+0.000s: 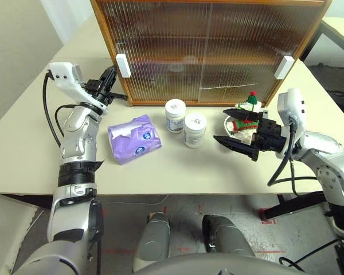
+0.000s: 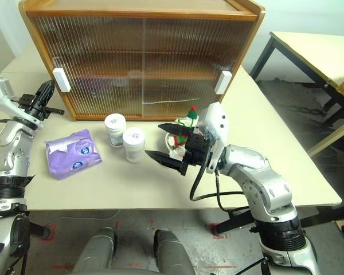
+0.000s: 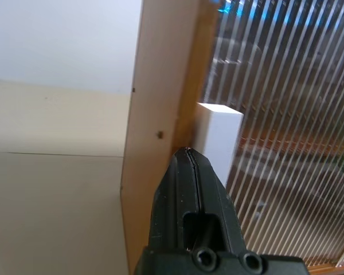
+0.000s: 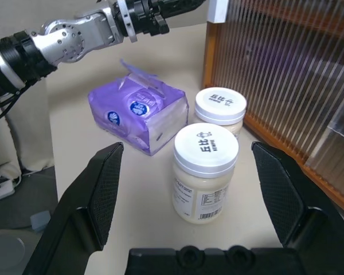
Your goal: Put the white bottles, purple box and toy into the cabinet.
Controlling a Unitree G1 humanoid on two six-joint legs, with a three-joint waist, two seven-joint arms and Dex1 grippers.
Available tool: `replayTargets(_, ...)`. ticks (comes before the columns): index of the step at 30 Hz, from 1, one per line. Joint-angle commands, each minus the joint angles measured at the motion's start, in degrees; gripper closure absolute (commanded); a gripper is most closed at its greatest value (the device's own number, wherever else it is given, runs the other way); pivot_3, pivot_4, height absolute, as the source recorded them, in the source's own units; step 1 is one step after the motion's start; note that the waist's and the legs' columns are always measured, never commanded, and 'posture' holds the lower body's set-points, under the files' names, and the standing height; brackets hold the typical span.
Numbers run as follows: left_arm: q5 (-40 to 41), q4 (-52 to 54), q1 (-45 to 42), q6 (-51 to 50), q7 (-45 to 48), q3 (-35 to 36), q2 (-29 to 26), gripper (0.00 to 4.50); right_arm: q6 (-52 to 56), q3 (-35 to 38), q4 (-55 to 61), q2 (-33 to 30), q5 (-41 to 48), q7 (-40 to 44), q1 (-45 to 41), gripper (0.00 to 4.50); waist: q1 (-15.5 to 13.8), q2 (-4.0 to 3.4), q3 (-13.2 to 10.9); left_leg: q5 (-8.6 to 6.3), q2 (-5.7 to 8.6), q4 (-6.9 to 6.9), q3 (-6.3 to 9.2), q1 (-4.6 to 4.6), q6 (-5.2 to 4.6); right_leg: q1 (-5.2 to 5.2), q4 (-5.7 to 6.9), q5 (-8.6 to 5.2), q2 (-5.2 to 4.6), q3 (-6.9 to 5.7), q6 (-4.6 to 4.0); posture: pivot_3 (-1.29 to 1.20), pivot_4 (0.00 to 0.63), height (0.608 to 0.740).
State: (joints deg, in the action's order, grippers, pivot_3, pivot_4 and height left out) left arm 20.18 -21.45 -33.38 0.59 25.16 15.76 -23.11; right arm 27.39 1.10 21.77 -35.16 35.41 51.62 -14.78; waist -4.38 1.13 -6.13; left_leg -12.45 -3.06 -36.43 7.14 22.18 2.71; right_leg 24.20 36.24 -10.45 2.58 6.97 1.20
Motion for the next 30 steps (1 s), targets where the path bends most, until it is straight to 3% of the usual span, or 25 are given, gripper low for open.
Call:
replayTargets(1, -1.47, -3.14, -1.56, 1.6, 0.3, -0.87, 0.53, 4.47, -0.05, 0.67, 0.52, 0.13, 0.05, -0.63, -0.34, 0.0, 0.01, 0.0, 0.0, 0.0, 0.0, 0.0, 0.01, 0.0, 0.0, 0.0, 0.0, 0.0, 0.0, 0.0, 0.0, 0.09, 0.115, 0.74)
replayTargets(10, -2.34, -8.58, -3.27, 5.38, 1.05, -1.34, 1.41, 4.47, -0.31, 1.1, 0.74, 0.27, 0.0, -1.84, -0.35, 0.0, 0.32, 0.0, 0.0, 0.01, 0.0, -0.01, 0.03, -0.01, -0.01, -0.02, -0.01, 0.0, -0.01, 0.02, 0.0, 0.08, 0.111, 0.74)
replayTargets(30, -2.2, -7.45, -6.69, 4.54, 6.37, -6.86, 9.62, 4.47, -0.62, 2.23, 2.04, -0.17, -0.19, -3.57, 2.2, 0.0, 1.37, 0.0, 0.01, -0.1, 0.0, -0.43, 0.02, 0.05, -0.22, -0.26, -0.09, -0.05, 0.0, 0.01, 0.08, 0.02, 0.094, 0.74)
